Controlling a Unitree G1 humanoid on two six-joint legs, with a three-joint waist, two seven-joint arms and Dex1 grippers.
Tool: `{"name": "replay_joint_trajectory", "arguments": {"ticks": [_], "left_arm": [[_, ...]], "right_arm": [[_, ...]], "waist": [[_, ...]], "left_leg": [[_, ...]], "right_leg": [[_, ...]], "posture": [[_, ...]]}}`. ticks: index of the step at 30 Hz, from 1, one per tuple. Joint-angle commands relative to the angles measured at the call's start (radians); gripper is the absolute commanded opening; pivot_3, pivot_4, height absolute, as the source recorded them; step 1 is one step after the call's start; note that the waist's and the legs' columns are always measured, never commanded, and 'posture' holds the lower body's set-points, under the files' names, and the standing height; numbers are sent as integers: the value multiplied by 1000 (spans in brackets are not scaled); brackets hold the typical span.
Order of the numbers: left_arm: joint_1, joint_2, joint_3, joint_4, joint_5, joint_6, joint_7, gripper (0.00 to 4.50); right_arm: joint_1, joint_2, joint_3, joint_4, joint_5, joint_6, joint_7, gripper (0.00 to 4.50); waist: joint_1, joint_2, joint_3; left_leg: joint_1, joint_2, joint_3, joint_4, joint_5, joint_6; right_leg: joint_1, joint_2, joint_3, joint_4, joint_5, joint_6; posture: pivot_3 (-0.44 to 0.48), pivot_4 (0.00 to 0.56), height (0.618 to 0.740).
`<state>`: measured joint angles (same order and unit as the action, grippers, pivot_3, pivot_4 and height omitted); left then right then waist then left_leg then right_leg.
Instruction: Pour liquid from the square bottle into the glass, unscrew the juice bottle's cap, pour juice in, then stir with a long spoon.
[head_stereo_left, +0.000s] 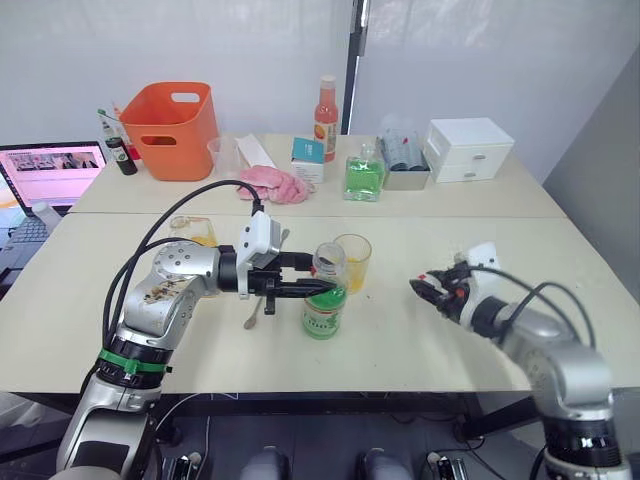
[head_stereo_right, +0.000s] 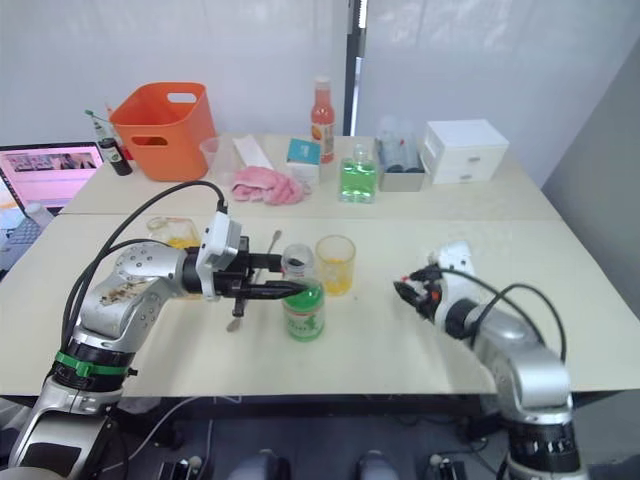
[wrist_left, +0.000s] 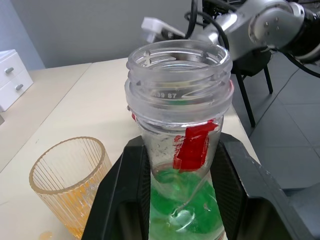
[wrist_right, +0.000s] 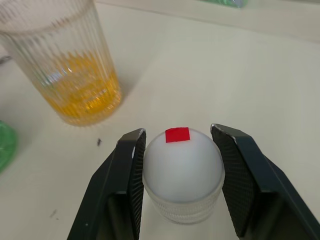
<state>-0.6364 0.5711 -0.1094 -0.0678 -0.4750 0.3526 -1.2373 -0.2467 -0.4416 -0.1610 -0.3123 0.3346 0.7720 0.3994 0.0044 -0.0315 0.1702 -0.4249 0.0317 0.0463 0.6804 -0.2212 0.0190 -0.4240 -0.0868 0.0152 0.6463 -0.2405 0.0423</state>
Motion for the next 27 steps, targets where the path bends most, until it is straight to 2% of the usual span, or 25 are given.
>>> {"name": "replay_joint_trajectory", "arguments": {"ticks": [1,14,16,21,22,27], "left_arm": [[-7,-1,-2,-10,-7,8,-7,1346],[-9,11,4,-16,-7,13,-9,1346],[-9,13,5,-15,-7,14,-9,1346],[-4,20,9,-23,-11,17,-8,1346],[-3,21,10,-24,-13,17,-8,1346],[7,49,47,-29,-40,37,-20,1346]], "right_arm": [[18,32,-32,39,-61,-110,-88,1695],[53,98,-39,231,-111,-266,-153,1695],[54,105,-39,234,-107,-269,-151,2649],[56,114,-47,202,-94,-299,-136,4269],[55,113,-47,187,-89,-311,-125,4485],[51,87,-38,33,-23,-344,-20,4485]], "waist": [[0,0,0],[-7,0,0],[-8,0,0],[-13,0,0],[-14,0,0],[-17,0,0]], "left_leg": [[0,0,0,0,0,0],[1,0,0,0,0,0],[1,0,0,0,0,0],[1,1,-1,0,0,0],[1,1,-1,0,0,0],[1,1,-1,0,0,0]], "right_leg": [[0,0,0,0,0,0],[1,1,0,0,0,0],[1,1,0,0,0,0],[1,1,0,0,0,0],[1,1,0,0,0,0],[0,1,0,0,0,0]], "posture": [[0,150,715],[0,150,715],[0,150,715],[0,150,715],[0,150,715],[0,150,715]]}}
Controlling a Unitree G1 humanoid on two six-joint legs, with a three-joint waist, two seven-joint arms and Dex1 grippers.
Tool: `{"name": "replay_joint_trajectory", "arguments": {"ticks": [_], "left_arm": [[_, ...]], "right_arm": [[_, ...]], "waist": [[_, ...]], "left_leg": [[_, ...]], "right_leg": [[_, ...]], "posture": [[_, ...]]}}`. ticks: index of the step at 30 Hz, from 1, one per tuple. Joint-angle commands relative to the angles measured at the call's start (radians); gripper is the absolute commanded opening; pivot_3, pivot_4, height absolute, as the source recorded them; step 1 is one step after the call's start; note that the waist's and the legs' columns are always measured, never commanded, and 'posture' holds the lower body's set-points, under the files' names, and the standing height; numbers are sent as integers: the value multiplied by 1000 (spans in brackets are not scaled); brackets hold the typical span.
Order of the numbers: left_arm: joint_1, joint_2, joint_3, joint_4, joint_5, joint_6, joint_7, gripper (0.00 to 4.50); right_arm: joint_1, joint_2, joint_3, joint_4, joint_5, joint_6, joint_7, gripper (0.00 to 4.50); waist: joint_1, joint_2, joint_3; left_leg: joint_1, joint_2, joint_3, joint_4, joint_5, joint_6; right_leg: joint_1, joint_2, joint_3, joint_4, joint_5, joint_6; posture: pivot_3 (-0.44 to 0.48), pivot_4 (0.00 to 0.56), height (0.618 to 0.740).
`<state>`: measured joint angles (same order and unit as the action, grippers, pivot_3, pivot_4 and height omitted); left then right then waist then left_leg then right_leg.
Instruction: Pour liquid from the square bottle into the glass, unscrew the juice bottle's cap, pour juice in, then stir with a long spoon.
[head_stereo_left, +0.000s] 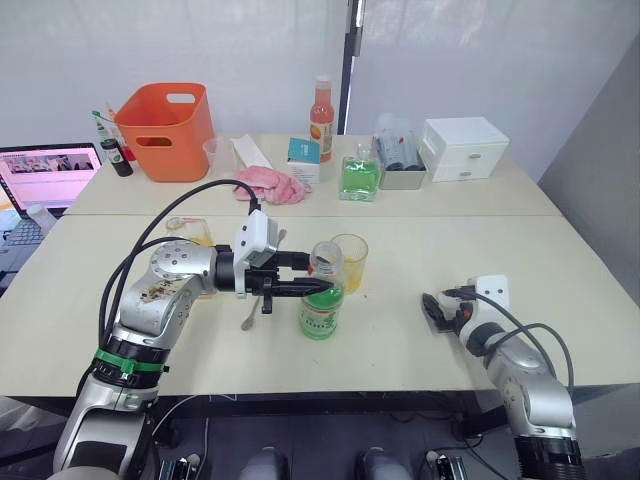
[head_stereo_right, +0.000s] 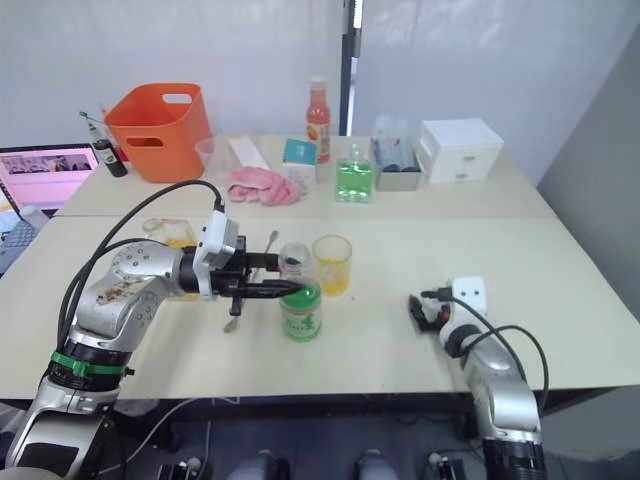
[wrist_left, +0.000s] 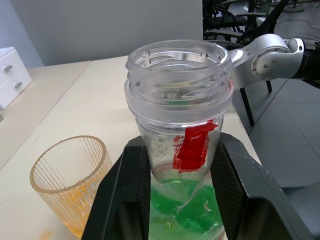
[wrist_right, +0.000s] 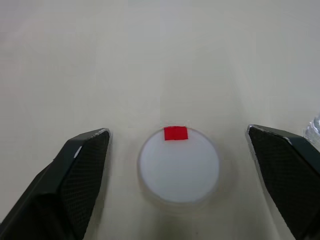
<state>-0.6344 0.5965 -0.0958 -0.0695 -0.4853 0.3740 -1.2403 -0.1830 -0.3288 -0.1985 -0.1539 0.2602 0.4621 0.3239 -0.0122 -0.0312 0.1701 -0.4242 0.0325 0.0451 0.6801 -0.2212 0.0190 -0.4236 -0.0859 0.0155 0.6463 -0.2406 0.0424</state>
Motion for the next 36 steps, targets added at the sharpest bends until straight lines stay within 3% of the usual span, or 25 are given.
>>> {"name": "replay_joint_trajectory", "arguments": {"ticks": [1,7,17,26,36], "left_arm": [[6,31,44,-28,-40,25,-17,1346],[-46,90,116,19,-59,43,-10,1346],[-174,69,122,164,28,-88,25,1346],[-330,-70,58,497,276,-521,142,1346],[-529,-180,-16,1001,512,-1031,312,1346]], "right_arm": [[-15,-31,2,-153,63,-30,72,4485],[-75,-65,20,-353,211,140,103,4485],[-114,-72,107,-419,247,281,59,4485],[-108,-59,121,-446,272,342,37,4485],[-82,-53,124,-492,292,369,-3,4485]], "waist": [[-2,0,0],[-1,0,0],[13,0,0],[21,0,0],[22,-1,0]], "left_leg": [[0,0,0,0,0,0],[0,1,-3,0,0,0],[-2,0,-1,1,0,0],[-3,-1,-1,1,0,0],[-7,-1,-2,3,0,0]], "right_leg": [[0,0,0,0,0,0],[-1,1,0,0,0,0],[0,1,0,-1,0,0],[-1,1,0,-1,0,0],[-2,1,-2,-2,1,1]], "posture": [[0,150,715],[0,150,715],[0,150,715],[0,150,715],[0,150,715]]}}
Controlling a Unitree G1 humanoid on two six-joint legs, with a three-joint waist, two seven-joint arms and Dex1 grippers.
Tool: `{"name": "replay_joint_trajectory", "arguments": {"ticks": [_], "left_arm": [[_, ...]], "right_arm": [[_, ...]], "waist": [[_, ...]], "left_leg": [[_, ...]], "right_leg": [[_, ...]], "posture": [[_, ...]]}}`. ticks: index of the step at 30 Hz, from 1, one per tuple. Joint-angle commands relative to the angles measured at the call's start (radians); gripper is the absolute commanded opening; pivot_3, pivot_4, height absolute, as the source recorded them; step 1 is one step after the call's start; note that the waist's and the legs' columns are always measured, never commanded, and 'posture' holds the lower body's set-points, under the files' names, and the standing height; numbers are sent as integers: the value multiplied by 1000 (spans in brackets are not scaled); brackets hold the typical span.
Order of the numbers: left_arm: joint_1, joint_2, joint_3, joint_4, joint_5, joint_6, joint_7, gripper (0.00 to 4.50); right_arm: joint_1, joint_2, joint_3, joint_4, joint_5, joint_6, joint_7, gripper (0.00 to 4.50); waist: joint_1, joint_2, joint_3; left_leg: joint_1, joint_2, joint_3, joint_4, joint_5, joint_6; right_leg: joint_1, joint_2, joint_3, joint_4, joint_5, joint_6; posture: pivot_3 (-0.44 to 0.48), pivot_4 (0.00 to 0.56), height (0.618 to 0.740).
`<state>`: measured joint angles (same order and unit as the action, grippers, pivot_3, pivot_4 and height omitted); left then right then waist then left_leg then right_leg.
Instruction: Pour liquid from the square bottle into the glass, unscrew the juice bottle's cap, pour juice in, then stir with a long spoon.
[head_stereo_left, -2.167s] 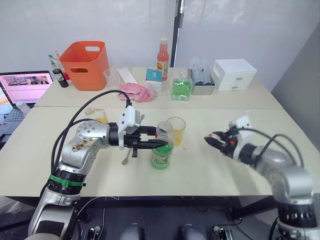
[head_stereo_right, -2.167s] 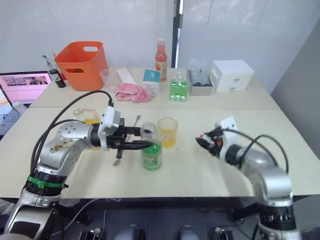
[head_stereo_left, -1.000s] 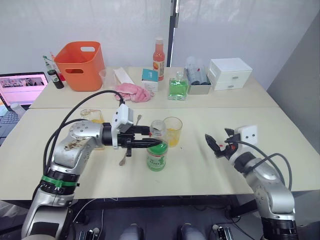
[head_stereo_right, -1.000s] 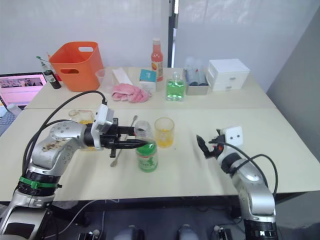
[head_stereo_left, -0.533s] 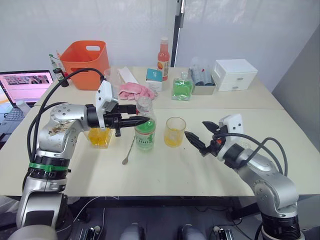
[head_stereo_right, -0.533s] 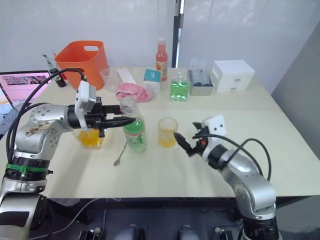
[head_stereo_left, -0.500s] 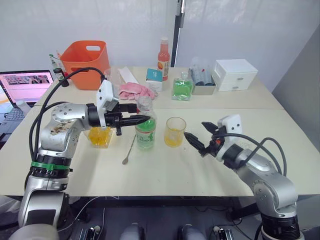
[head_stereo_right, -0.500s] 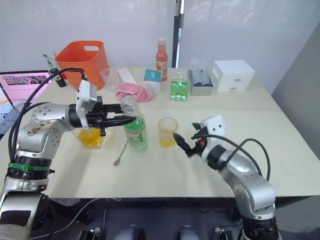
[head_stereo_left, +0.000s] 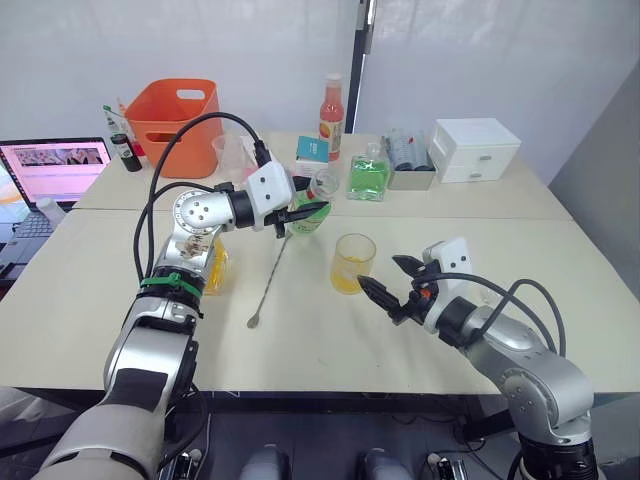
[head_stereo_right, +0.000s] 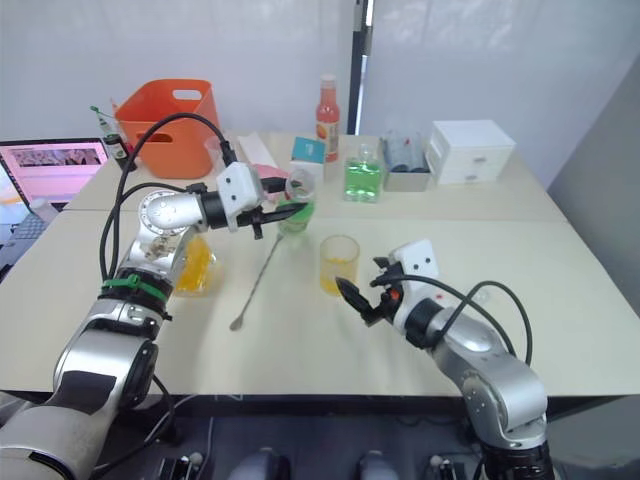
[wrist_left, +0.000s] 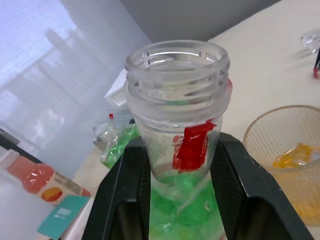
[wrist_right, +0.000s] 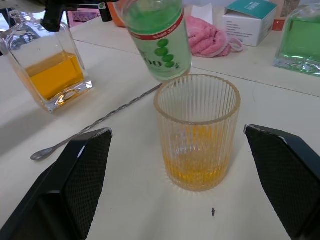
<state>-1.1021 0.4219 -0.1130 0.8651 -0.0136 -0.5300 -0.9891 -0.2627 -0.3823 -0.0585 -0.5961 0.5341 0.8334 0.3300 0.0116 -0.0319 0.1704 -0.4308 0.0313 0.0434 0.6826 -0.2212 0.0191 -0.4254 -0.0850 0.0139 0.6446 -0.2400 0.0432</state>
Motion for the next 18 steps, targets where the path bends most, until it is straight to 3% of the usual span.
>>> {"name": "replay_joint_trajectory", "arguments": {"ticks": [1,8,18], "left_arm": [[-74,-12,-5,106,62,-161,87,1346],[-130,-39,-84,293,252,-331,330,1346],[-165,-35,-209,360,486,-442,626,1346]], "right_arm": [[-3,3,-15,-53,19,1,-14,4485],[-2,21,-14,-80,30,20,-42,4485],[-1,24,-18,-97,50,36,-78,4485]], "waist": [[-3,0,0],[-2,0,0],[0,0,0]], "left_leg": [[0,0,0,0,0,0],[-1,0,0,0,0,0],[-1,0,0,0,0,0]], "right_leg": [[0,0,0,0,0,0],[-1,0,0,0,0,0],[-1,0,-1,1,0,1]], "posture": [[0,150,715],[0,150,715],[0,150,715]]}}
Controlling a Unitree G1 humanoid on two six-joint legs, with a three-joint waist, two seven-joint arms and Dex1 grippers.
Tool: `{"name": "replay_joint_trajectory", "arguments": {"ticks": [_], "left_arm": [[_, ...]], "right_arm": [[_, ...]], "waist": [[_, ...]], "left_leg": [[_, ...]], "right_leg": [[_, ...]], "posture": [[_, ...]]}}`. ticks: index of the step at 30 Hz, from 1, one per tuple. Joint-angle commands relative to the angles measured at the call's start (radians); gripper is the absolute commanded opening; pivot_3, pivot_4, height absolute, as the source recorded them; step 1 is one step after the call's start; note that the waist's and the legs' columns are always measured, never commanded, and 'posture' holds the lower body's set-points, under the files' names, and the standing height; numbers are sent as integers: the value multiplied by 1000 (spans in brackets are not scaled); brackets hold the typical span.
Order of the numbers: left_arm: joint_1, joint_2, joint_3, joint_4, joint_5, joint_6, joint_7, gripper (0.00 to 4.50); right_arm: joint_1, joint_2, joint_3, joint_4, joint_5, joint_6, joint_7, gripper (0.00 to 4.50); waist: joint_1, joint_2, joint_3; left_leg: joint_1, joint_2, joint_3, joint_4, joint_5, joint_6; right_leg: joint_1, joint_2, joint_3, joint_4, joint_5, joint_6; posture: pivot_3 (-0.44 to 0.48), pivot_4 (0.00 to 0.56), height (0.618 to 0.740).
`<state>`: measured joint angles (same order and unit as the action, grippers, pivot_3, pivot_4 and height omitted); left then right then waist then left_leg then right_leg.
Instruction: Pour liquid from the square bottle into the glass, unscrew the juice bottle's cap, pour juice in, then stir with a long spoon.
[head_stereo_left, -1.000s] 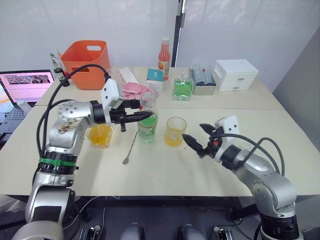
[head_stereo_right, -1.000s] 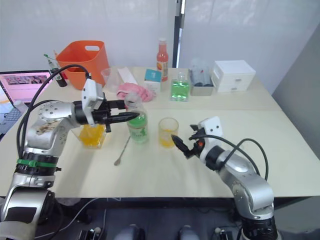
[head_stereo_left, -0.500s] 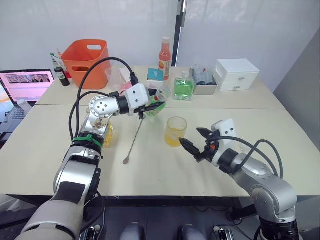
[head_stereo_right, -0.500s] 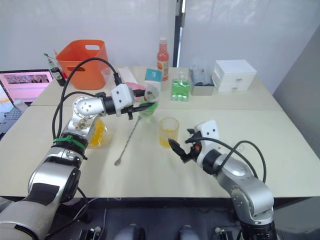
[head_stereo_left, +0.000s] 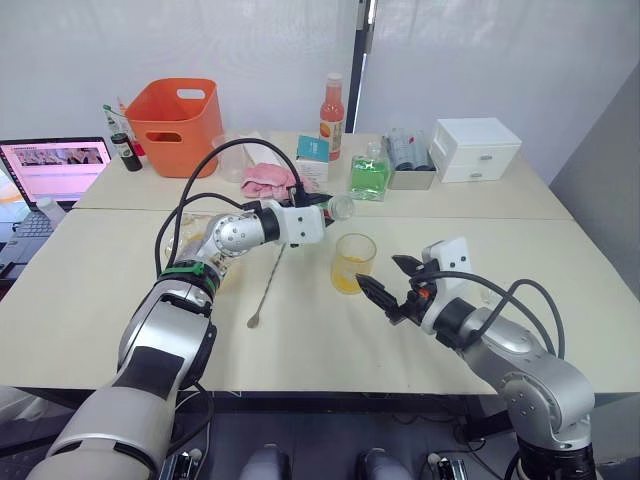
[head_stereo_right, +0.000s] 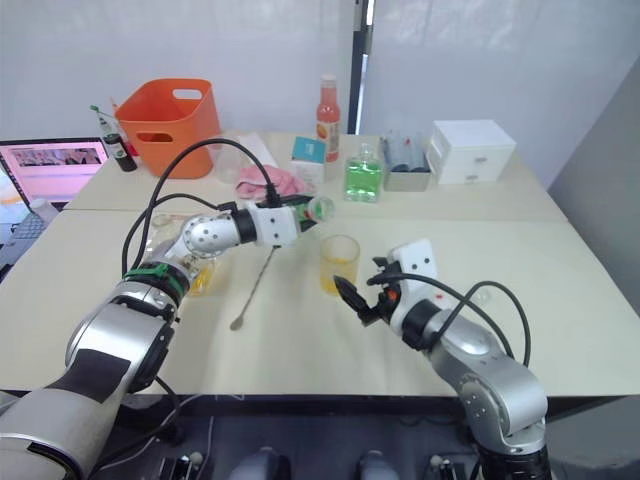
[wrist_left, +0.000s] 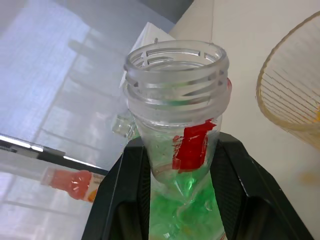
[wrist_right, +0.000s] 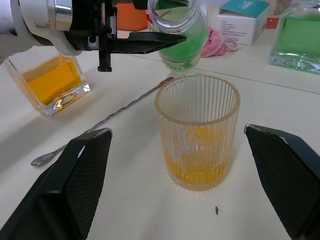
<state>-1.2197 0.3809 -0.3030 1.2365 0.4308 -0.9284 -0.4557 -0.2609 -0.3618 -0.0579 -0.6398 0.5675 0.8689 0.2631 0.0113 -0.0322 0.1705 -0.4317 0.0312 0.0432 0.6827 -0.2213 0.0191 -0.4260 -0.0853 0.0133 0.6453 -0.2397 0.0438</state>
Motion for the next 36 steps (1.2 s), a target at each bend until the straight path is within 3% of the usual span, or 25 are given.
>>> {"name": "replay_joint_trajectory", "arguments": {"ticks": [1,26,36], "left_arm": [[-49,7,-28,-9,57,-49,116,1346],[-129,38,-288,17,423,-29,646,1346],[-150,38,-348,33,483,-14,738,1346]], "right_arm": [[-3,4,-19,-55,19,2,-15,4485],[-10,12,-23,-73,62,14,-59,4485],[-17,18,-25,-72,73,13,-69,4485]], "waist": [[0,0,0],[0,0,0],[0,0,0]], "left_leg": [[0,0,0,0,0,0],[0,0,1,0,0,0],[-1,0,1,0,0,0]], "right_leg": [[0,0,0,0,0,0],[-1,0,0,1,0,0],[-1,0,0,2,0,0]], "posture": [[0,150,715],[0,150,715],[0,150,715]]}}
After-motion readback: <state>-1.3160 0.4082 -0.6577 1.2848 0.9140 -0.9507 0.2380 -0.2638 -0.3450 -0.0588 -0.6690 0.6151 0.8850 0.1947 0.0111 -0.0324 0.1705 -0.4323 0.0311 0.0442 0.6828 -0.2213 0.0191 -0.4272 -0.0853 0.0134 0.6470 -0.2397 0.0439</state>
